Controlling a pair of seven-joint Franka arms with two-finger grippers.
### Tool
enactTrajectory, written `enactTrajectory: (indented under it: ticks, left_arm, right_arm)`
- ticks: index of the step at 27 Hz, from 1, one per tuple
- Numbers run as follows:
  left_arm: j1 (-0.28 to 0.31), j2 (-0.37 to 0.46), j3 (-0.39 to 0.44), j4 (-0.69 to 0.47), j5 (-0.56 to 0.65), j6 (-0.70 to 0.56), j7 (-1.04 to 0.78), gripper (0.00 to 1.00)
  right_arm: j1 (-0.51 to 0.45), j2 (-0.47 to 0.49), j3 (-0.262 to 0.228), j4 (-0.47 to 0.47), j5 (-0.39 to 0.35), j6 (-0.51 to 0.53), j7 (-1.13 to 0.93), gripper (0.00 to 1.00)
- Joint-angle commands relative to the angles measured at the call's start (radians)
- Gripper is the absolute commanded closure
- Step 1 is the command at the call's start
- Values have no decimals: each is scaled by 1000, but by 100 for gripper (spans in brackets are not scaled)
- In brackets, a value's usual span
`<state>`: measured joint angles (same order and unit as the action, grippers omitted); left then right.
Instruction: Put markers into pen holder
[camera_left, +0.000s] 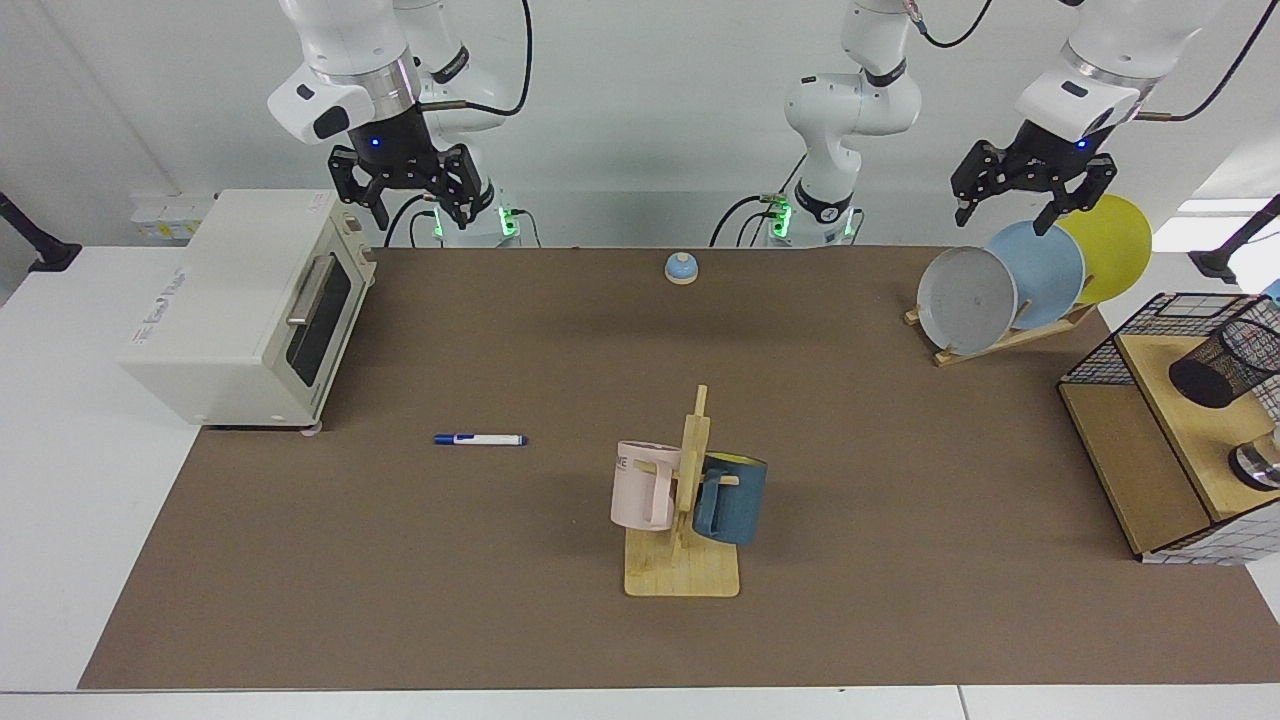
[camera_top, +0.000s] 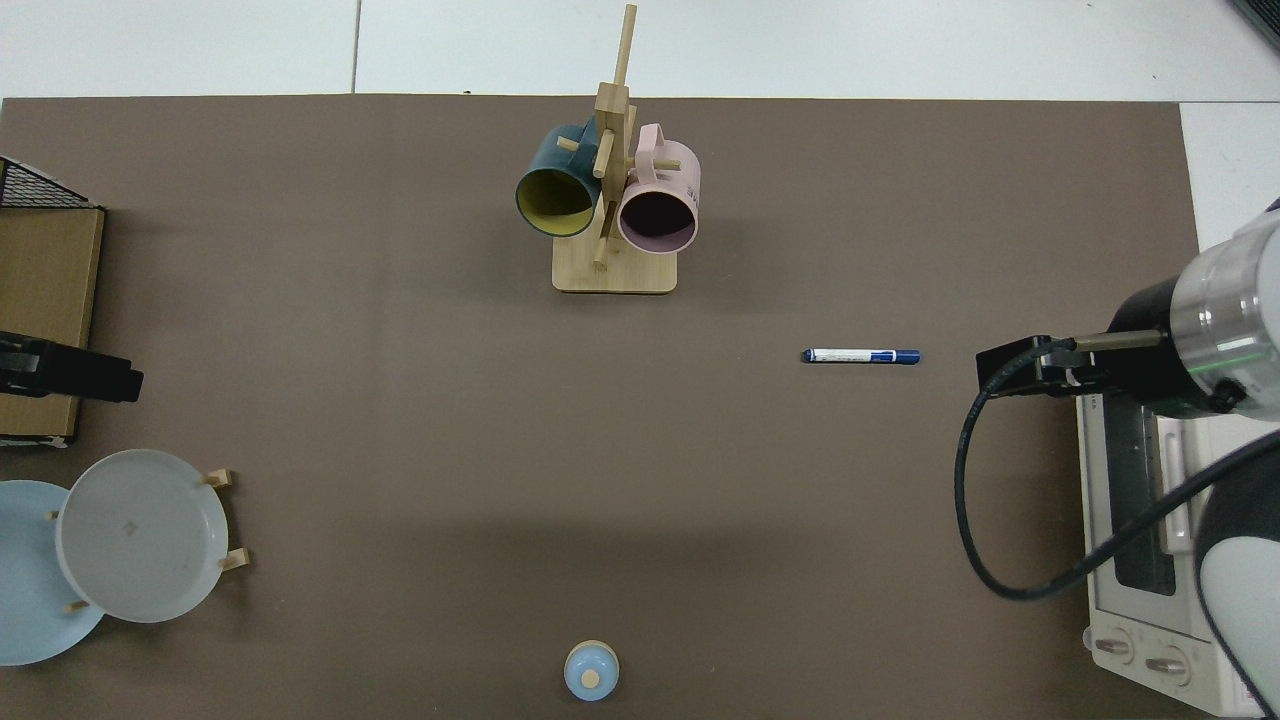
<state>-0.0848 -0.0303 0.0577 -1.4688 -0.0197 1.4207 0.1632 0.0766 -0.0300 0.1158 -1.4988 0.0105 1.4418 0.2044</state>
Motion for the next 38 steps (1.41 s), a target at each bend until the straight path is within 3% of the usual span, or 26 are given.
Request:
enactTrajectory:
  ticks: [1, 13, 19, 27, 38]
  left_arm:
    - [0, -8, -1, 2, 12, -8, -5, 0]
    - [0, -8, -1, 2, 12, -9, -5, 0]
    - [0, -8, -1, 2, 12, -8, -5, 0]
    - [0, -8, -1, 4, 12, -8, -5, 0]
    - [0, -8, -1, 2, 12, -9, -5, 0]
  right_arm:
    - [-4, -13, -1, -5, 14, -21, -37, 0]
    - [-6, -14, -1, -11, 23, -12, -26, 0]
    - [-12, -33, -2, -55, 26, 45, 7, 0]
    - [-11, -28, -1, -80, 32, 109, 266, 0]
    - [-40, 5, -2, -164, 62, 285, 910, 1]
